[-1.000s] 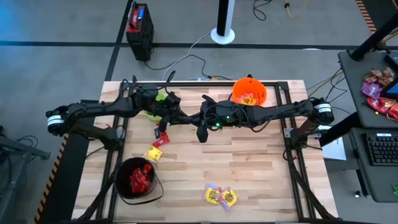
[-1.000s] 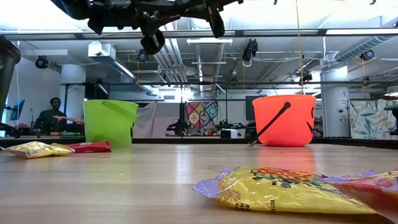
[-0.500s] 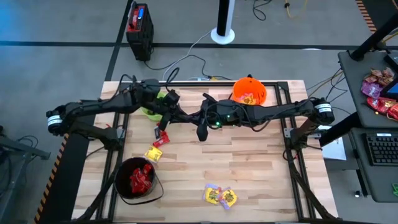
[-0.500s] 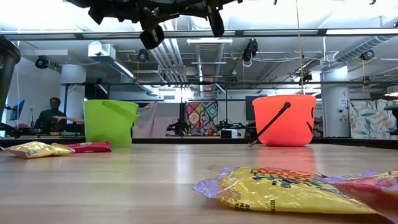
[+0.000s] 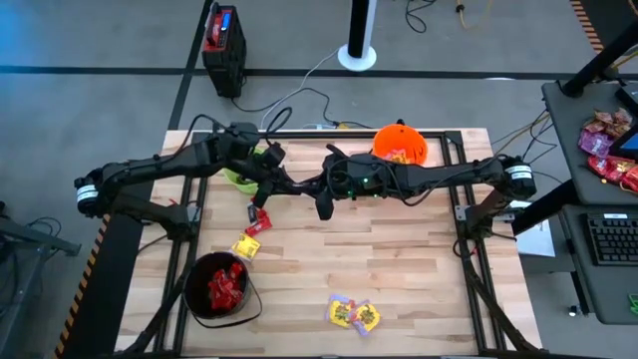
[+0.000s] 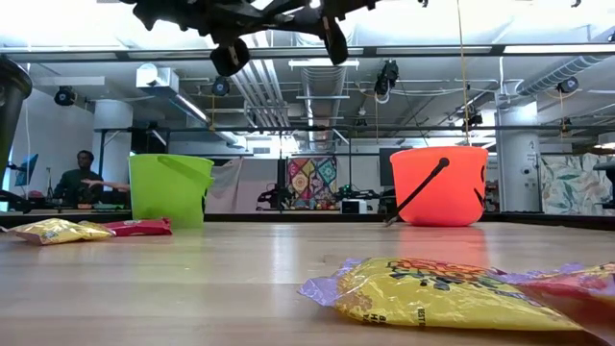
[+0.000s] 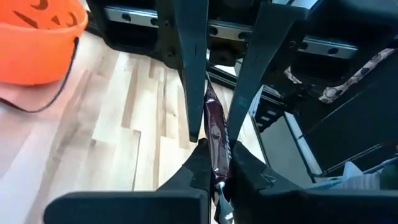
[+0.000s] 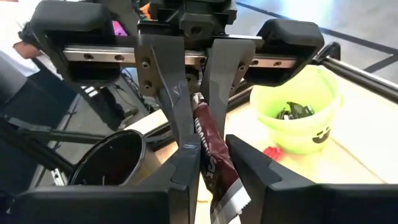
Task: Sort candy by brand, put in halloween buckets
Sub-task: Put the brown candy into the green bucket
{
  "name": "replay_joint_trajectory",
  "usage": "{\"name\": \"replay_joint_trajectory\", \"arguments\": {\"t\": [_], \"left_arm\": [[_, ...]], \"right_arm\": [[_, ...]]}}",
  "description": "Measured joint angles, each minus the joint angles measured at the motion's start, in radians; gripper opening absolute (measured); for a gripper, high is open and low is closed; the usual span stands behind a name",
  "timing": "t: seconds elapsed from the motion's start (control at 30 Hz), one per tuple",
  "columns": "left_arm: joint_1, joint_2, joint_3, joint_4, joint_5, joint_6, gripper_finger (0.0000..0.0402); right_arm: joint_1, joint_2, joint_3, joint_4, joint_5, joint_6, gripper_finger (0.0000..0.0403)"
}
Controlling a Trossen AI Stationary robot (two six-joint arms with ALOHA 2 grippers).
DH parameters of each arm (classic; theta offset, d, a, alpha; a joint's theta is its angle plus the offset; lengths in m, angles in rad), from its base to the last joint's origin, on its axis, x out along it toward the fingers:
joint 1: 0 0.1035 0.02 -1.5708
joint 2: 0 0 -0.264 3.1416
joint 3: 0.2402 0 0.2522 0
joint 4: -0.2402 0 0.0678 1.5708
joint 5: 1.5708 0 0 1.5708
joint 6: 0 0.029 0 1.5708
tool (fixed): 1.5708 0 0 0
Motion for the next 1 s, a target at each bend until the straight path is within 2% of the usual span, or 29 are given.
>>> {"name": "replay_joint_trajectory", "arguments": {"t": [0.2, 0.47, 0.67, 0.9, 1.0], "left_arm": [[0.004, -0.001, 0.000, 0.000, 0.001, 0.002, 0.0006], [0.025, -0.002, 0.000, 0.000, 0.008, 0.002, 0.0006], [0.066, -0.002, 0.000, -0.003, 0.035, -0.002, 0.0006], [0.118, -0.002, 0.000, -0.034, 0.041, -0.006, 0.0005], [0.158, -0.002, 0.017, -0.152, -0.015, 0.007, 0.0005]], "right_arm": [[-0.009, 0.000, 0.000, -0.002, -0.008, 0.007, 0.0111], [-0.029, 0.000, -0.001, -0.006, -0.008, 0.051, 0.0200], [-0.056, 0.002, 0.045, -0.100, -0.011, 0.066, 0.0255], [-0.102, 0.002, 0.083, -0.152, -0.012, 0.056, 0.0294], [-0.126, 0.002, 0.086, -0.153, -0.012, 0.060, 0.0302]]}}
